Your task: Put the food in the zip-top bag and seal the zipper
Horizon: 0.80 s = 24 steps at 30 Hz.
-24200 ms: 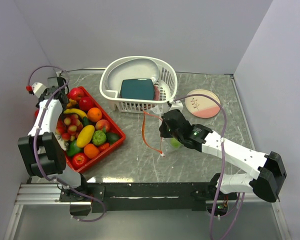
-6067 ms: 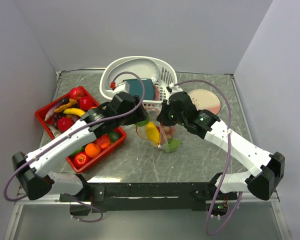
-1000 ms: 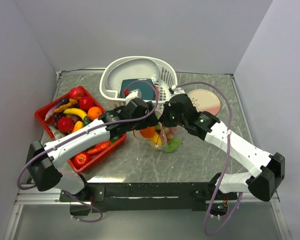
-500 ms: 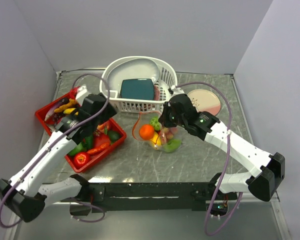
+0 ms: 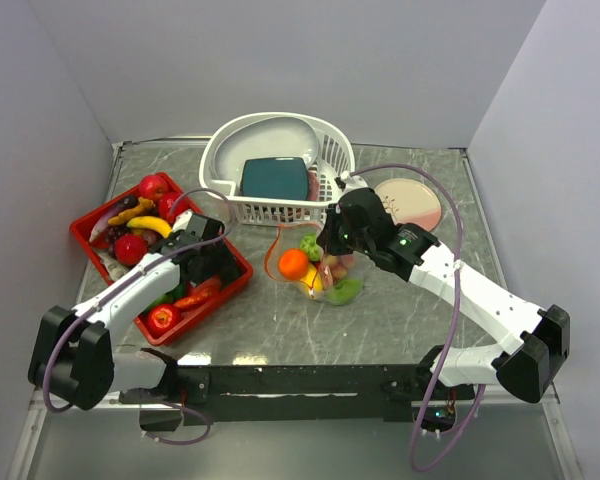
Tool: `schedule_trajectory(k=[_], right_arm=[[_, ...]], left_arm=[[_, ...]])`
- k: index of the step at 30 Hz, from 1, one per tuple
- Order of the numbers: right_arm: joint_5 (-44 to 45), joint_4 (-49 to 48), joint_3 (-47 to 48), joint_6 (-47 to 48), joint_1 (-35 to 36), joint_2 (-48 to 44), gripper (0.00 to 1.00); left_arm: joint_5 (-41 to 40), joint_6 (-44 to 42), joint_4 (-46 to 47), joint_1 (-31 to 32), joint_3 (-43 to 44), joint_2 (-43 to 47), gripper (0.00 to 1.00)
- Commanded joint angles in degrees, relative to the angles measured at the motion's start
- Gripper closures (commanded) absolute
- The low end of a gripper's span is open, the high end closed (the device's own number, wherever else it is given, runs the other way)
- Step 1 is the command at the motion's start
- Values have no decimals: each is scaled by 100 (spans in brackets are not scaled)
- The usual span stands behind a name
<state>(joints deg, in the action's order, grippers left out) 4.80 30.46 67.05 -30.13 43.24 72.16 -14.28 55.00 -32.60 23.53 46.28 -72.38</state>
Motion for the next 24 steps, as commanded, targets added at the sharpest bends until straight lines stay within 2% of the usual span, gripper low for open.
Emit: schedule_trajectory(k=[1,17,21,24], right_arm=[[-32,-216,-34,104,35,-141,99],[-49,-242,-60,86,35,-106,99],[-40,-216,-51,95,35,-97,98],[-23,-216,-34,104,35,-114,98]], left_arm=[[443,-95,702,-15,-75,-162,25],[453,274,825,-15,-409,-628,33],[392,187,695,-15,-304,-497,51],[269,-15,379,-6,-76,-243,60]])
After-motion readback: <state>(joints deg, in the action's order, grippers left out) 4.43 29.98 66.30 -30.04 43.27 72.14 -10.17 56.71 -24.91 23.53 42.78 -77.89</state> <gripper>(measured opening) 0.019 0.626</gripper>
